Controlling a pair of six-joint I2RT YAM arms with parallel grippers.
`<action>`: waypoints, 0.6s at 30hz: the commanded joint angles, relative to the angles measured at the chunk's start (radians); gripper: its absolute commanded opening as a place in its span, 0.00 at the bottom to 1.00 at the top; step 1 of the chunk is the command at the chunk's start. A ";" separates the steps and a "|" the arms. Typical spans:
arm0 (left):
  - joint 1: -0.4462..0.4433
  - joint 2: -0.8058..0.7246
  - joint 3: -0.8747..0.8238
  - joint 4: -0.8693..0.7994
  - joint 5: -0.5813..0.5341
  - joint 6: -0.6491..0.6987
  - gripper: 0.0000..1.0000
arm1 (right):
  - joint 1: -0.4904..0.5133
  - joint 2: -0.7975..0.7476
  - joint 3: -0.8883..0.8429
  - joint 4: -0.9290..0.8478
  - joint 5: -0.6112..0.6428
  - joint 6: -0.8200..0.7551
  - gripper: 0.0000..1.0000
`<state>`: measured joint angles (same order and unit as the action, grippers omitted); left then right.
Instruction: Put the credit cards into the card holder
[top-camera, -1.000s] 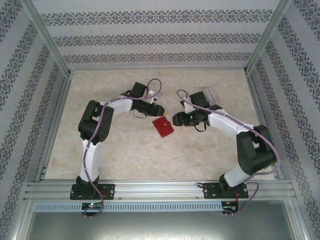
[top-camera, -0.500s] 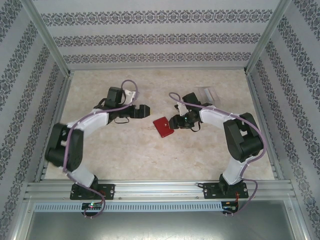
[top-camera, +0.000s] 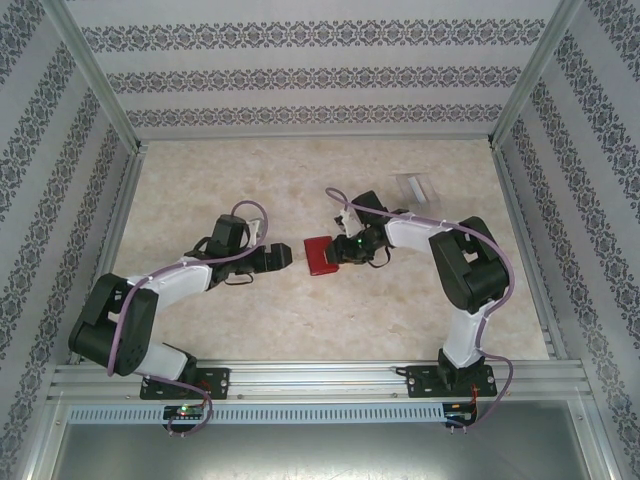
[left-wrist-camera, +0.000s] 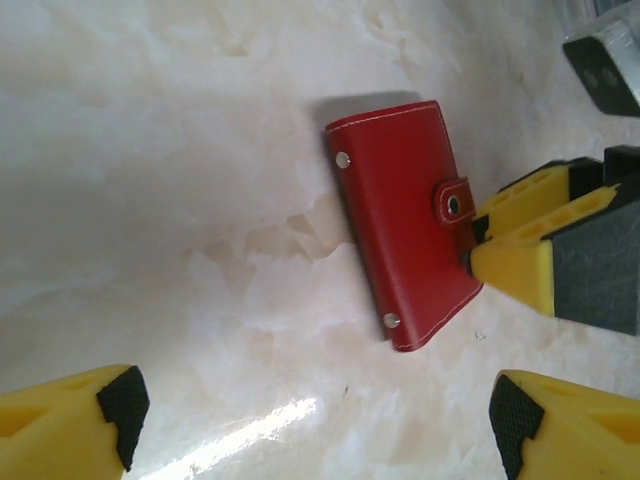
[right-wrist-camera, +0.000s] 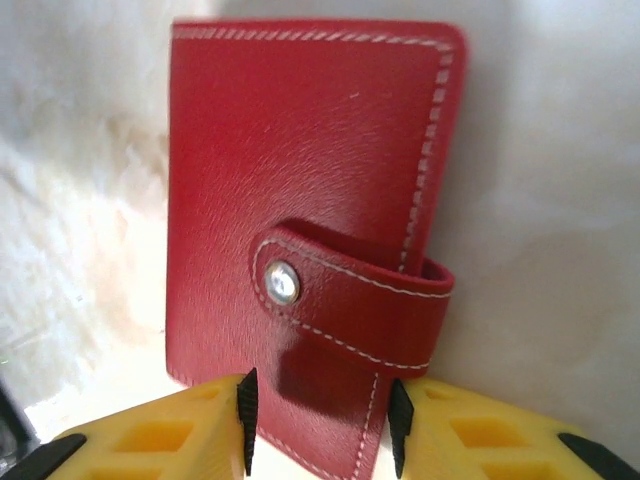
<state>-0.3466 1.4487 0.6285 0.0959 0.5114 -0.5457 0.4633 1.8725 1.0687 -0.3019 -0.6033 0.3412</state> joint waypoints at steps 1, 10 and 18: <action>-0.017 0.042 -0.019 0.158 0.011 -0.054 0.77 | 0.024 -0.048 -0.030 0.061 -0.070 0.063 0.38; -0.064 0.257 0.093 0.234 0.097 -0.062 0.59 | 0.027 -0.080 -0.077 0.118 0.002 0.141 0.35; -0.067 0.379 0.214 0.174 0.111 -0.042 0.52 | 0.007 -0.098 -0.105 0.144 0.025 0.167 0.41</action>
<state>-0.3996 1.7882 0.8070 0.2707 0.5903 -0.5991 0.4828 1.7954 0.9844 -0.1890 -0.5968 0.4801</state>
